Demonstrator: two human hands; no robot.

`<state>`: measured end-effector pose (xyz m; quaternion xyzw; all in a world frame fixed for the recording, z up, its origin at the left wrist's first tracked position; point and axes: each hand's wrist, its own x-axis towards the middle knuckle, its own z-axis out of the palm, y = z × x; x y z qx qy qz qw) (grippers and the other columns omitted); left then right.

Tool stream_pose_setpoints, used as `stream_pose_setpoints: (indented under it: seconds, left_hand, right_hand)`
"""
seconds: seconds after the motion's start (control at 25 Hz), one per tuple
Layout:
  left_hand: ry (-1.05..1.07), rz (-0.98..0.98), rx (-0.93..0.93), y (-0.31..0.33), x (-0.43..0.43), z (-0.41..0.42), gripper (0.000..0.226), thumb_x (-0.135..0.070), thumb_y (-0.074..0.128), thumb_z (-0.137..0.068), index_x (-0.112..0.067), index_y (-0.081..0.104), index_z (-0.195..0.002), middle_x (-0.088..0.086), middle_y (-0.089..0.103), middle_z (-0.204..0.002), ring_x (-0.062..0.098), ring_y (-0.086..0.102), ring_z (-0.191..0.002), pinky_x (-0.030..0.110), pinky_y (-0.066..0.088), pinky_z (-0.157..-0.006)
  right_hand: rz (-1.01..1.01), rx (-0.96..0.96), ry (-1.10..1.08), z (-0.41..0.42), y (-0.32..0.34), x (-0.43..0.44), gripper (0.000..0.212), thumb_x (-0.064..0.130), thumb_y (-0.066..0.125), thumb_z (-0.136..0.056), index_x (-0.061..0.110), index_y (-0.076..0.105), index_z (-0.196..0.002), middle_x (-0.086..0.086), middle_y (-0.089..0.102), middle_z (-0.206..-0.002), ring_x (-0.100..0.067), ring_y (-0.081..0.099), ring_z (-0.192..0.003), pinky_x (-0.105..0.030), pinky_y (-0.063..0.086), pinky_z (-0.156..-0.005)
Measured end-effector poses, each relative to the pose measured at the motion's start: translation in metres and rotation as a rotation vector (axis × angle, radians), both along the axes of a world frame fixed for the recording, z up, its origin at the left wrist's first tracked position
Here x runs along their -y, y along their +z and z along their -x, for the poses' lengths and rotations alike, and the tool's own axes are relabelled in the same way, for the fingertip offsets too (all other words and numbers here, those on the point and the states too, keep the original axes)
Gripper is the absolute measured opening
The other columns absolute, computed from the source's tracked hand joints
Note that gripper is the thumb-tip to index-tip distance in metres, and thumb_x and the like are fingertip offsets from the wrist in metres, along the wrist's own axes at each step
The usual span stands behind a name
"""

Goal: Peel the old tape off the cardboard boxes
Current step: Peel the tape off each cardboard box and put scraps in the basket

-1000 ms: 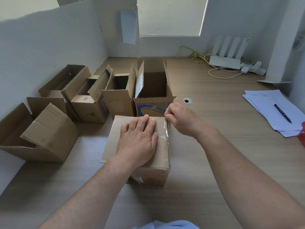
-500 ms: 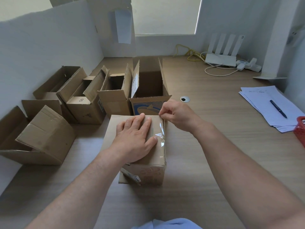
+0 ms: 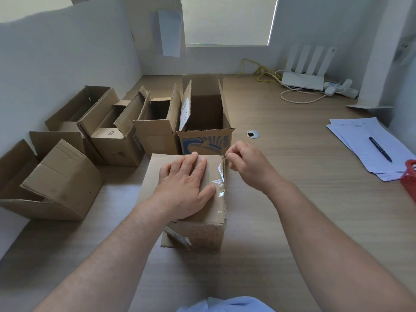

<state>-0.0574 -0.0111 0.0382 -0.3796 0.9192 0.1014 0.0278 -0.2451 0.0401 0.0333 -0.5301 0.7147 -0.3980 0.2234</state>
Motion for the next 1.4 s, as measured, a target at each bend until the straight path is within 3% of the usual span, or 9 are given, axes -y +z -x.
stream_pose_setpoints:
  seconds: [0.12,0.28,0.4,0.56,0.72,0.88,1.04,1.24,1.4]
  left_hand:
    - [-0.088,-0.144,0.048,0.009,0.006,-0.01,0.104,-0.085,0.032,-0.067,-0.039,-0.009,-0.15,-0.01,-0.021,-0.158,0.008,-0.023,-0.142,0.033,-0.014,-0.111]
    - [-0.19,-0.224,0.15,0.013,0.01,-0.016,0.13,-0.094,0.049,-0.048,-0.042,-0.021,-0.146,-0.009,-0.037,-0.152,0.009,-0.038,-0.136,0.03,-0.027,-0.103]
    - [-0.22,-0.201,0.161,0.009,0.012,-0.016,0.131,-0.095,0.045,-0.046,-0.043,-0.027,-0.143,-0.01,-0.041,-0.149,0.008,-0.045,-0.13,0.03,-0.03,-0.1]
    - [-0.226,-0.156,0.166,0.005,0.015,-0.016,0.133,-0.1,0.037,-0.041,-0.043,-0.029,-0.142,-0.01,-0.041,-0.149,0.009,-0.047,-0.129,0.029,-0.032,-0.098]
    - [-0.169,-0.145,0.146,0.004,0.018,-0.007,0.138,-0.102,0.03,-0.035,-0.039,-0.023,-0.146,-0.005,-0.036,-0.153,0.014,-0.038,-0.137,0.033,-0.027,-0.104]
    - [-0.073,-0.126,0.115,0.005,0.025,-0.001,0.136,-0.101,0.029,-0.037,-0.037,-0.015,-0.149,-0.001,-0.027,-0.157,0.018,-0.031,-0.141,0.04,-0.019,-0.112]
    - [-0.067,-0.121,0.123,0.004,0.026,0.0,0.136,-0.101,0.03,-0.038,-0.037,-0.015,-0.149,-0.001,-0.026,-0.157,0.018,-0.03,-0.142,0.042,-0.017,-0.113]
    - [-0.041,-0.104,0.108,-0.001,0.017,-0.002,0.141,-0.104,0.02,-0.029,-0.038,-0.017,-0.149,-0.001,-0.028,-0.157,0.016,-0.032,-0.14,0.04,-0.019,-0.112]
    - [-0.037,-0.105,0.114,0.0,0.018,-0.002,0.141,-0.105,0.023,-0.031,-0.038,-0.017,-0.149,0.0,-0.028,-0.157,0.017,-0.032,-0.141,0.04,-0.019,-0.112]
  right_hand:
    - [0.054,0.251,-0.014,0.001,-0.001,0.001,0.021,0.008,0.045,-0.096,0.02,0.054,-0.111,-0.002,0.057,-0.096,-0.014,0.059,-0.07,-0.032,0.052,-0.072]
    - [0.032,0.15,0.102,0.0,0.001,0.0,0.028,0.003,0.061,-0.087,0.028,0.065,-0.097,0.004,0.057,-0.096,-0.013,0.052,-0.069,-0.025,0.048,-0.075]
    - [0.036,0.062,0.073,-0.002,0.004,0.0,0.023,0.006,0.063,-0.086,0.025,0.063,-0.074,0.006,0.054,-0.084,-0.012,0.05,-0.071,-0.033,0.048,-0.076]
    - [-0.016,0.027,0.059,-0.002,0.007,-0.006,0.017,0.01,0.056,-0.091,0.018,0.059,-0.076,0.003,0.057,-0.08,-0.018,0.057,-0.078,-0.044,0.051,-0.082]
    - [-0.028,0.077,0.061,0.002,0.01,-0.021,0.02,0.009,0.056,-0.092,0.02,0.057,-0.076,0.004,0.06,-0.066,-0.007,0.061,-0.061,-0.036,0.053,-0.074]
    - [0.107,0.215,0.009,0.017,0.02,-0.038,0.022,0.002,0.056,-0.091,0.018,0.06,-0.076,0.005,0.06,-0.066,-0.004,0.061,-0.056,-0.017,0.05,-0.06]
    - [0.178,0.165,0.0,0.023,0.02,-0.048,0.023,0.003,0.059,-0.089,0.023,0.063,-0.078,0.006,0.06,-0.068,-0.006,0.062,-0.059,-0.019,0.052,-0.062]
    - [0.349,0.278,-0.163,0.022,0.021,-0.05,0.032,0.01,0.061,-0.09,0.037,0.06,-0.107,0.006,0.059,-0.08,-0.009,0.058,-0.065,-0.018,0.051,-0.06]
    - [0.214,0.062,-0.104,0.017,0.021,-0.053,0.018,0.016,0.067,-0.086,0.028,0.06,-0.075,0.007,0.06,-0.067,-0.006,0.058,-0.055,-0.018,0.048,-0.055]
